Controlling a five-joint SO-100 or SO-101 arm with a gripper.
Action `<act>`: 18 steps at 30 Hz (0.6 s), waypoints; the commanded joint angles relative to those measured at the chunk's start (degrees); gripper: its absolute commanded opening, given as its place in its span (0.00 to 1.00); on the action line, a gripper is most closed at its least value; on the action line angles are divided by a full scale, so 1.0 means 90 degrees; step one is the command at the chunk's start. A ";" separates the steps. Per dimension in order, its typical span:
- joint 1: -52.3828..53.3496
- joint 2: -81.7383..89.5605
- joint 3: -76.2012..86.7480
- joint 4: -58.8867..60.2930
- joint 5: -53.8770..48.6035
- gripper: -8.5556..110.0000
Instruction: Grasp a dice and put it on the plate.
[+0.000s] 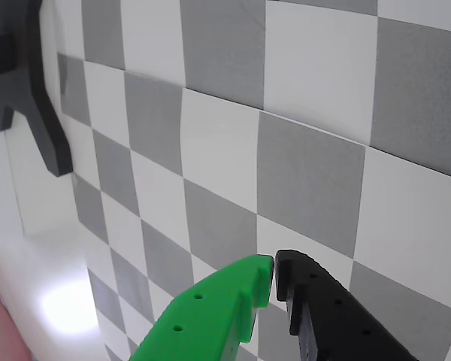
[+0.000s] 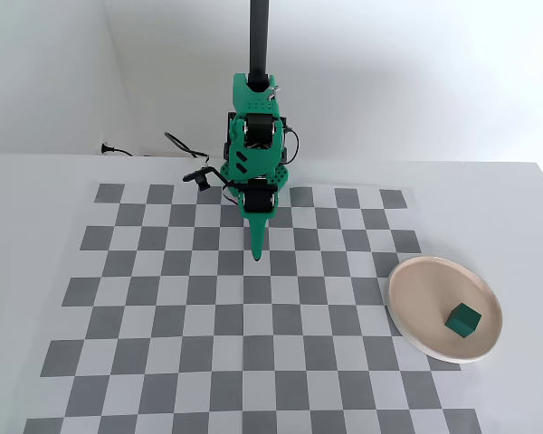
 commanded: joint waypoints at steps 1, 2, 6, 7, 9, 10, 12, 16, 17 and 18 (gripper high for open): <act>0.0020 0.0166 -0.0078 0.0068 0.0010 0.04; 0.0020 0.0166 -0.0078 0.0068 0.0020 0.04; 0.0029 0.0166 -0.0078 0.0078 0.0000 0.04; 0.0029 0.0166 -0.0078 0.0078 0.0000 0.04; 0.0029 0.0166 -0.0078 0.0078 0.0000 0.07; 0.0029 0.0166 -0.0078 0.0078 0.0000 0.07; 0.0029 0.0166 -0.0078 0.0078 0.0000 0.04; 0.0029 0.0166 -0.0078 0.0078 0.0000 0.04; 0.0029 0.0166 -0.0078 0.0078 0.0000 0.04; 0.0029 0.0166 -0.0078 0.0078 0.0000 0.04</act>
